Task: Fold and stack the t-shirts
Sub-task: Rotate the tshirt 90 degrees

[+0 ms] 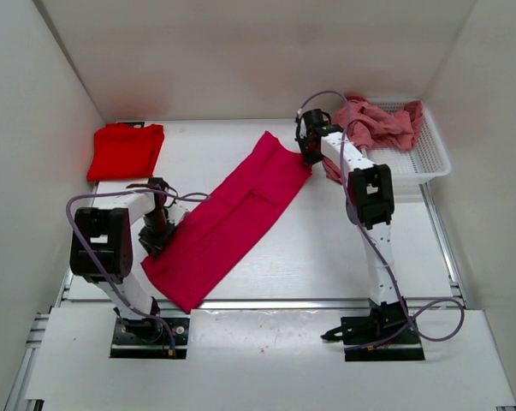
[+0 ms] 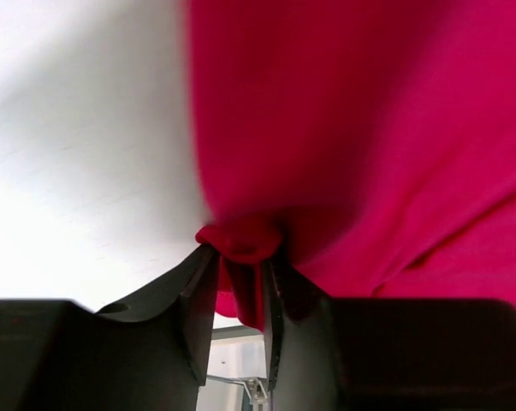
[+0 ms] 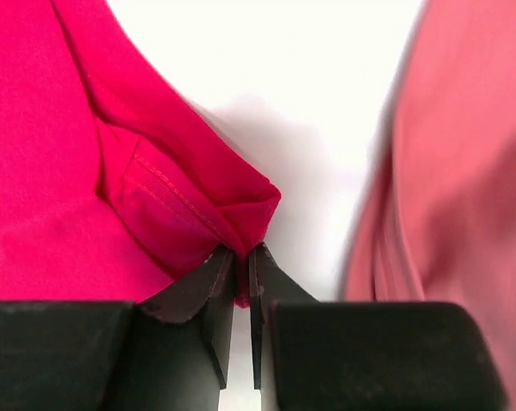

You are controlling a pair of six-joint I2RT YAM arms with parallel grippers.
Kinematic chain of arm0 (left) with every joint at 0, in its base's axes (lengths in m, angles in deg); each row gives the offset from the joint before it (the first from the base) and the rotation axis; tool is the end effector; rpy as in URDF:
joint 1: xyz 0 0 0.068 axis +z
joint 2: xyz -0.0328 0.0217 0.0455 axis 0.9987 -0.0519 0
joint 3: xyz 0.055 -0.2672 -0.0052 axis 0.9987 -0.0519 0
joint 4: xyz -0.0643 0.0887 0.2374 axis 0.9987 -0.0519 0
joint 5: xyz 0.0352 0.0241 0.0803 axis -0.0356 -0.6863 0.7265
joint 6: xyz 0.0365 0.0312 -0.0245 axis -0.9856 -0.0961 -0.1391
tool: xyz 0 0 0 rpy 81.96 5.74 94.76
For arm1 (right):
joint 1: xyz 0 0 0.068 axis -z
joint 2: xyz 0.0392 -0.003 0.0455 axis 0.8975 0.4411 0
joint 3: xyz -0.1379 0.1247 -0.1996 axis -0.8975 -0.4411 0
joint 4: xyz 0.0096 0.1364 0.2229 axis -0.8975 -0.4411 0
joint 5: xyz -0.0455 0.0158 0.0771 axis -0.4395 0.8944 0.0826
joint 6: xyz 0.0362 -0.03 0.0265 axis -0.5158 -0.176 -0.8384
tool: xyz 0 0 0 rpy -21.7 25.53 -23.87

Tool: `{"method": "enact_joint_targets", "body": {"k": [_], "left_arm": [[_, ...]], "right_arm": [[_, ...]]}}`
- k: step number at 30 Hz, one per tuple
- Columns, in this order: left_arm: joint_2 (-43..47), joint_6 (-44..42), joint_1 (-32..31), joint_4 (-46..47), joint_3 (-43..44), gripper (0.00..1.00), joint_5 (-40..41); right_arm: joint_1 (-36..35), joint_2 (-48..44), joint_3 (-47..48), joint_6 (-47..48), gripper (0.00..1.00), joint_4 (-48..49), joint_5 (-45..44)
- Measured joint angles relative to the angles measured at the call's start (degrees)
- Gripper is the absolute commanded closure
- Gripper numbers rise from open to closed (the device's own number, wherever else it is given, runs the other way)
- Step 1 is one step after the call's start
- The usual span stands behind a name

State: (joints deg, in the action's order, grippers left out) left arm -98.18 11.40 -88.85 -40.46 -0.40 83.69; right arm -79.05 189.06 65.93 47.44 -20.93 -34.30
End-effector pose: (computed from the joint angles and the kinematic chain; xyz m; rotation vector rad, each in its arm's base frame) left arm 0.2637 -0.0051 0.1470 -0.8351 -2.9042 -0.1014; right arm 0.5116 0.1382 0.1668 -0.4216 2.5624 0.0360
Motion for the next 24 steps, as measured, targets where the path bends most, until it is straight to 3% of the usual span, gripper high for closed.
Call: {"method": "enact_joint_targets", "body": {"k": [3, 4, 5, 6, 7, 8, 9, 10, 15, 17, 20, 23, 24], "left_arm": [[0.11, 0.02, -2.05, -1.33, -0.20, 0.60, -1.84], [0.11, 0.02, -2.86, -1.66, -0.20, 0.57, -2.21], [0.11, 0.04, -3.67, -1.81, -0.26, 0.57, -2.60], [0.13, 0.17, -4.66, -1.95, -0.42, 0.58, -2.89], [0.35, 0.26, -5.68, -1.99, -0.74, 0.58, -2.86], [0.72, 0.31, -6.49, -2.01, -1.18, 0.57, -2.89], [1.18, 0.28, -7.15, -2.01, -1.64, 0.56, -2.99], [1.81, 0.24, -7.87, -1.95, -2.19, 0.56, -3.13], [5.29, 0.52, -9.51, -1.77, -4.57, 0.54, -3.76], [6.56, 0.96, -8.90, -1.75, -4.81, 0.50, -4.24], [8.90, 2.29, -6.43, -0.68, -4.79, 0.41, -4.76], [11.32, 4.68, -3.17, 0.94, -4.76, 0.31, -4.72], [12.02, 5.49, -2.01, 1.64, -4.76, 0.31, -4.48]], "right_arm": [[-1.29, 4.96, 7.89, 0.07, 0.99, 0.68, -2.54], [-1.60, 7.08, 11.80, -0.35, 0.97, -0.26, -3.28], [-1.77, 9.35, 15.96, -0.81, 0.88, -0.85, -4.02], [-1.90, 11.41, 19.47, -1.22, 0.71, -0.94, -4.83], [-1.99, 12.92, 22.01, -2.21, 0.61, -0.90, -6.08], [-2.12, 13.77, 23.41, -2.93, 0.41, -1.14, -7.76], [-2.49, 14.38, 24.52, -3.69, 0.07, -1.66, -9.75], [-2.62, 14.75, 25.64, -4.46, 0.01, -2.12, -11.98], [-3.50, 13.46, 27.76, -7.41, 0.00, -3.39, -21.33], [-3.78, 9.53, 23.15, -8.70, 0.01, -3.87, -23.02], [-4.20, -1.44, 9.29, -10.16, 0.00, -5.20, -22.34], [-5.77, -17.53, -9.86, -10.64, 0.01, -4.76, -18.84], [-7.26, -24.41, -17.66, -10.75, 0.02, -4.48, -17.05]]}}
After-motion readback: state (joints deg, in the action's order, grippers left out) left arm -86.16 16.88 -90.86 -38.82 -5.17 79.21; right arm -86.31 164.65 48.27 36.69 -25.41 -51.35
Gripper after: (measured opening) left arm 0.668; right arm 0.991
